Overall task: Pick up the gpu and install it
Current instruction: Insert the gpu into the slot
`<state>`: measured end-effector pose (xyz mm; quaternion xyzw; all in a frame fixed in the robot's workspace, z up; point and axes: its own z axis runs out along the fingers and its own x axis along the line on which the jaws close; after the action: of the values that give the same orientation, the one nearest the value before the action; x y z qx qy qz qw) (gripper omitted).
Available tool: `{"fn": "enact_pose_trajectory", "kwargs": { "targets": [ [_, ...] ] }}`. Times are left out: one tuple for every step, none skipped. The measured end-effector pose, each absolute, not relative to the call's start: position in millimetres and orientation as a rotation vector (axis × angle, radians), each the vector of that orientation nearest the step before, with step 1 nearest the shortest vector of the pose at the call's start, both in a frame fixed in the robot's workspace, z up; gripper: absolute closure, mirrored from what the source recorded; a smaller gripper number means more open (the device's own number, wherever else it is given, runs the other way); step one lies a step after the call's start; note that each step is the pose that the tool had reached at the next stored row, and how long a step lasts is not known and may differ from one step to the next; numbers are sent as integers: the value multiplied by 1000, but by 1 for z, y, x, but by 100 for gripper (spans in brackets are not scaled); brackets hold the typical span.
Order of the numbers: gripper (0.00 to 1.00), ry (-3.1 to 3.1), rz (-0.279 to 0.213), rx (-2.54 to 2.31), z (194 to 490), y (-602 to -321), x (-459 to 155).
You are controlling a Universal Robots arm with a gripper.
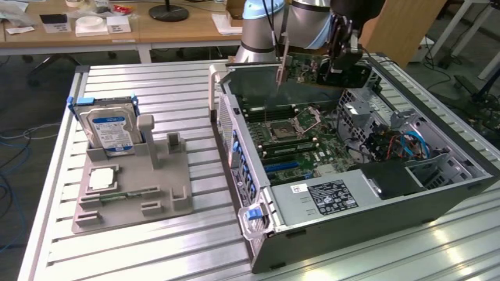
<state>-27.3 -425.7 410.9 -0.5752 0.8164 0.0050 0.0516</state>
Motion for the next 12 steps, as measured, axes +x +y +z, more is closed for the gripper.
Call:
{"fn": "enact_pose_trajectory", "kwargs": {
  "targets": [
    [72, 2479, 16, -1757, 411, -426, -27],
    [72, 2474, 17, -1765, 411, -426, -27],
    [72, 2468, 19, -1776, 411, -426, -27],
    [72, 2460, 22, -1791, 411, -426, -27],
    [72, 2452, 25, -1805, 410, -426, -27],
    [72, 2444, 29, -1819, 410, -426, -27],
    [72, 2438, 33, -1832, 410, -426, -27],
    [72, 2433, 37, -1844, 410, -426, -27],
    [72, 2431, 40, -1851, 409, -426, -27],
    [72, 2430, 40, -1852, 409, -426, -27],
    [72, 2430, 40, -1852, 409, -426, -27],
    [72, 2430, 40, -1852, 409, -426, -27]
  ]
}}
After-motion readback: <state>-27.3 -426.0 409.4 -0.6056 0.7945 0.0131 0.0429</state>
